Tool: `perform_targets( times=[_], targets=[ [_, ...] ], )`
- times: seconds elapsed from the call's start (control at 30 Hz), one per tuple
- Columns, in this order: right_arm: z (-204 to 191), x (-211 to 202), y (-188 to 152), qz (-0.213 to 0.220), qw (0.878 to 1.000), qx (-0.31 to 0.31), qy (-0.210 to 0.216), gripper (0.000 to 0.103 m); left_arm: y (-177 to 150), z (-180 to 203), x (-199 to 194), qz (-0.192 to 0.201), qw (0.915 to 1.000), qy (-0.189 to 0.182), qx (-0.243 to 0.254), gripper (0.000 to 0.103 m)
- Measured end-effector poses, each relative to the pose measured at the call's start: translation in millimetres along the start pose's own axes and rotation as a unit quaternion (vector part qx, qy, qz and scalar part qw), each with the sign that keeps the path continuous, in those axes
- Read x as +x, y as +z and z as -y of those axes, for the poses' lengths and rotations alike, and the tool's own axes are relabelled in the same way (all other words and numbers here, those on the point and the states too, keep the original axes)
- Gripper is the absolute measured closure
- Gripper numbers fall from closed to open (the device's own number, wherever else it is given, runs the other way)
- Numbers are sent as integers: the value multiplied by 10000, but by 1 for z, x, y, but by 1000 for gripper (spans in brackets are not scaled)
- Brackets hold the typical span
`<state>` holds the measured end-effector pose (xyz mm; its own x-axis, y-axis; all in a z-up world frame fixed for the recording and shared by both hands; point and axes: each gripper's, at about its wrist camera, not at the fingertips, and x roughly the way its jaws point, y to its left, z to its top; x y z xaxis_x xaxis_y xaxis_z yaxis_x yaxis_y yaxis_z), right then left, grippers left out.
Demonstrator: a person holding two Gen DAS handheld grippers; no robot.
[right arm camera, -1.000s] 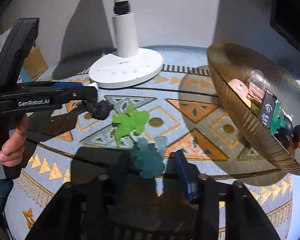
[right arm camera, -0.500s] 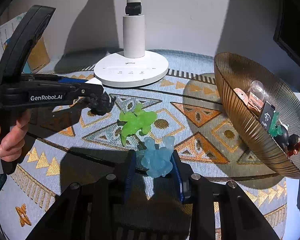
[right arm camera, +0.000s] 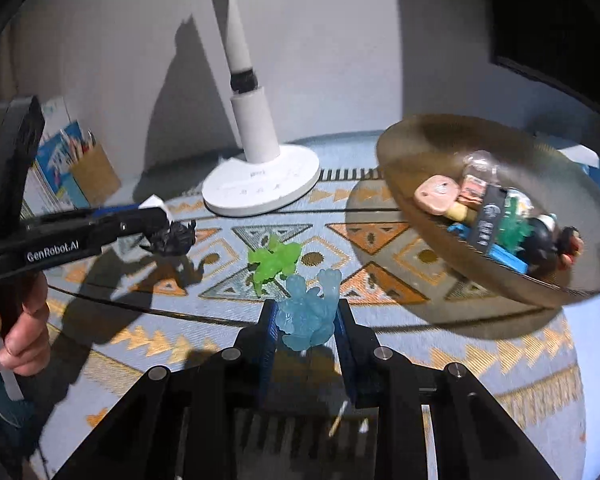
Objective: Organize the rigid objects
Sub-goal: 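Lift and carry the white charger and blue figure over the glass bowl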
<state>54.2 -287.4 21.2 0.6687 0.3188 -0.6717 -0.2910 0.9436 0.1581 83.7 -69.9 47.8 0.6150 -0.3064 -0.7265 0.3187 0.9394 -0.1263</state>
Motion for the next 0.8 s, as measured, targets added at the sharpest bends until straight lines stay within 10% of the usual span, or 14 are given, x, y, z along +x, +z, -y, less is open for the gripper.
perform_targets(
  times=[0.8],
  targets=[
    [108,-227,62,2203,9636,923,-1202,76,87,181,-64,1152,9832,-1239,684,77]
  ],
)
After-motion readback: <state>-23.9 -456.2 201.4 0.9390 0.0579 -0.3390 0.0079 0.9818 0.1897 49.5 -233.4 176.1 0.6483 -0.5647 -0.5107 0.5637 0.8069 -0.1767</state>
